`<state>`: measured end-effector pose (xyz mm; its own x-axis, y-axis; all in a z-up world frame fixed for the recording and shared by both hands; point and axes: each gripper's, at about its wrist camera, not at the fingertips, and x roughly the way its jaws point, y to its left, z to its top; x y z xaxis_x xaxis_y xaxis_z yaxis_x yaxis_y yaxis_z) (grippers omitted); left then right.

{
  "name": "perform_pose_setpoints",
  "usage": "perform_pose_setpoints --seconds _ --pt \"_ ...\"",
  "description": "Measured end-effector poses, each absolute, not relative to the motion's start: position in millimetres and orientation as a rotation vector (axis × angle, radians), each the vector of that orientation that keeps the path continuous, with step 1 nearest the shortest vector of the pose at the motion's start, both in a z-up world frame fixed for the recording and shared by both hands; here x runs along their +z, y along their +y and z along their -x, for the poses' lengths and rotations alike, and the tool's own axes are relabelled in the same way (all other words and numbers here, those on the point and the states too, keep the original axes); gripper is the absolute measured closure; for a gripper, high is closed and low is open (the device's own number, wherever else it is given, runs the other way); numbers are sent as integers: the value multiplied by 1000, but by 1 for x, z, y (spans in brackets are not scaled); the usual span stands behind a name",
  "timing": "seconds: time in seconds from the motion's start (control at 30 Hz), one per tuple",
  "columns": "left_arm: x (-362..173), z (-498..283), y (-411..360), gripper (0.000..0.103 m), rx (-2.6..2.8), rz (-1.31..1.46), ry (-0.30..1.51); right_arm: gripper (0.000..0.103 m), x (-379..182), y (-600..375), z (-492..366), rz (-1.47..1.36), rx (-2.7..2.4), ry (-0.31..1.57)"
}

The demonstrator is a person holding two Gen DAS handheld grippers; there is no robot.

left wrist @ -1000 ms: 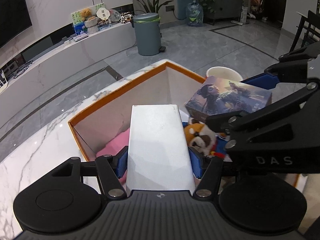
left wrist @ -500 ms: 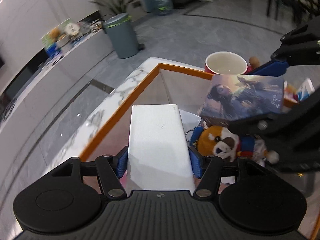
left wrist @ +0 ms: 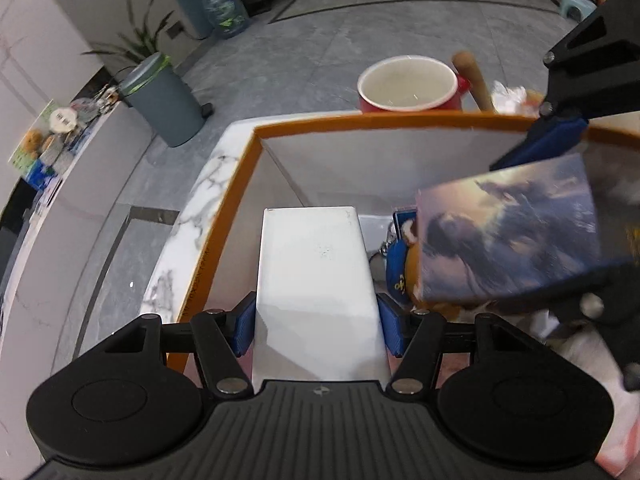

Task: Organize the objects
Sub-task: 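Open the left tool to release the white box while the right tool releases the book inside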

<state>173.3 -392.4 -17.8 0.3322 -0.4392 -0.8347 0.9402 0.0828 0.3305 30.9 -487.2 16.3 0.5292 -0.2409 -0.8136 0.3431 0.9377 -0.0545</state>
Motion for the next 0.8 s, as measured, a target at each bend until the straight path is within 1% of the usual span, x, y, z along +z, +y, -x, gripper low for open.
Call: perform_pose_setpoints --seconds 0.3,0.5,0.63,0.8 --pt "-36 -179 -390 33 -1162 -1025 652 42 -1 -472 -32 -144 -318 967" --pt "-37 -184 -385 33 -1129 -1027 684 42 -12 -468 -36 -126 -304 979" --pt "-35 -186 -386 29 -1102 -1046 688 42 -14 -470 -39 -138 -304 989" --pt "-29 -185 -386 30 -1084 -1036 682 42 -15 -471 -40 -137 -308 1000"
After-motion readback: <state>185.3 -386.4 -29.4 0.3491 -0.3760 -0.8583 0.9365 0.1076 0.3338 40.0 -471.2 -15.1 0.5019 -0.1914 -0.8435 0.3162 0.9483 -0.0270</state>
